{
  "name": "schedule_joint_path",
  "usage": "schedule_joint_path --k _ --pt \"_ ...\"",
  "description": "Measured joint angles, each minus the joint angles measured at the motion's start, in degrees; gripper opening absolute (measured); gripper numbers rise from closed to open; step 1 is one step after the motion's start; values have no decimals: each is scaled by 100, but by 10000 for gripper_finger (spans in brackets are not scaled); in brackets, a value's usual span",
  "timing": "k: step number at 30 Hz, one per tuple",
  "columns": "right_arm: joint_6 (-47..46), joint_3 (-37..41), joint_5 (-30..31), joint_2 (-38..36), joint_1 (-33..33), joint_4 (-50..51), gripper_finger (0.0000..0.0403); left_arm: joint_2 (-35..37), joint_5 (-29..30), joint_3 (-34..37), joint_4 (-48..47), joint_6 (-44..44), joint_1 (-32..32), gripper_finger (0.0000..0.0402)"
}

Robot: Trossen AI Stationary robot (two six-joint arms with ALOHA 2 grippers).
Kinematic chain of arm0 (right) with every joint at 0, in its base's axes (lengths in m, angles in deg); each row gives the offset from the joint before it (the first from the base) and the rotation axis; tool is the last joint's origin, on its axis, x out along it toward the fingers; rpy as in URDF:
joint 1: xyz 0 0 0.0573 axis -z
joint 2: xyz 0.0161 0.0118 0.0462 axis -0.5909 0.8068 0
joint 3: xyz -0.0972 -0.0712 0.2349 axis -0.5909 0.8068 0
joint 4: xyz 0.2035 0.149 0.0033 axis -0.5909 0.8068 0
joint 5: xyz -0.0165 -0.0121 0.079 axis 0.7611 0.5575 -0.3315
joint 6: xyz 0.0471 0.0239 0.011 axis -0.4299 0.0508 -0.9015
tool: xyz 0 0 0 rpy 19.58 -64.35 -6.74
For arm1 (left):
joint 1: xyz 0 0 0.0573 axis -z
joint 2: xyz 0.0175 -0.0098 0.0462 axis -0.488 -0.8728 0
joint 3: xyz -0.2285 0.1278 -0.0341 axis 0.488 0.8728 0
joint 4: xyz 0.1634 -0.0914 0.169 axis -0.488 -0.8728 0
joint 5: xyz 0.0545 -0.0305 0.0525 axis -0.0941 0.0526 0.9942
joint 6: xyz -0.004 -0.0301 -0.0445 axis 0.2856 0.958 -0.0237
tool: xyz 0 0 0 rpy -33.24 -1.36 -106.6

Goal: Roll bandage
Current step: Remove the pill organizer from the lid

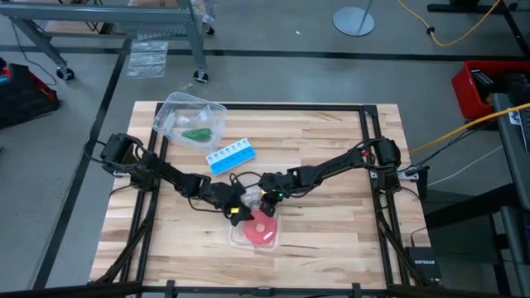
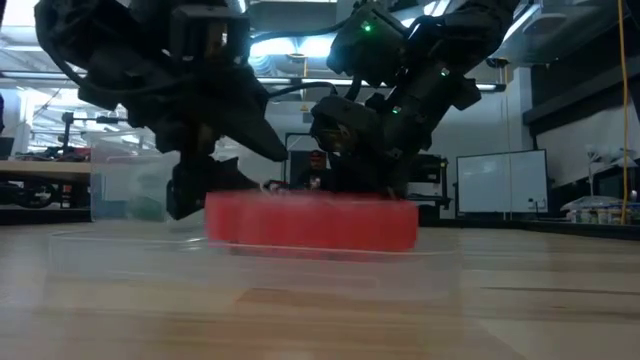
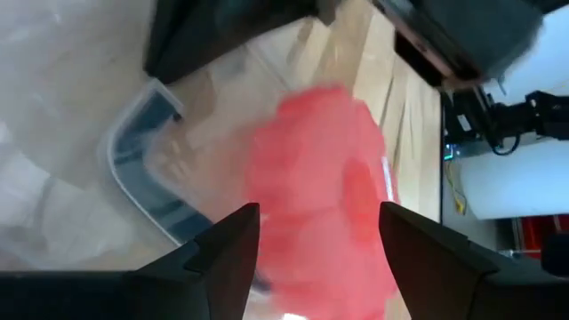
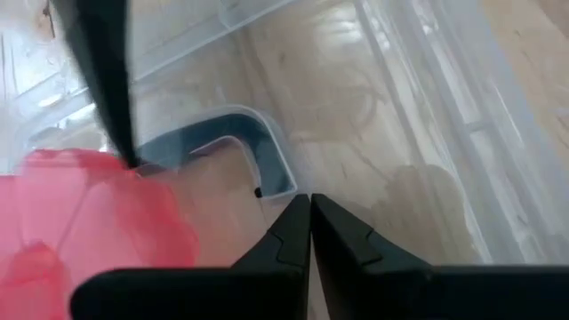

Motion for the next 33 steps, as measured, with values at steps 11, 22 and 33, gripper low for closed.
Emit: schedule_joint_path --k 11,22,33 --pt "2 2 2 0 0 -15 21 -2 -367 -41 50 66 -53 210" --pt "-243 2 12 0 7 -12 21 -9 -297 -39 -616 -11 -41 208" --pt "-551 -16 278 235 5 -395 6 -11 -255 -254 -686 -166 -41 208"
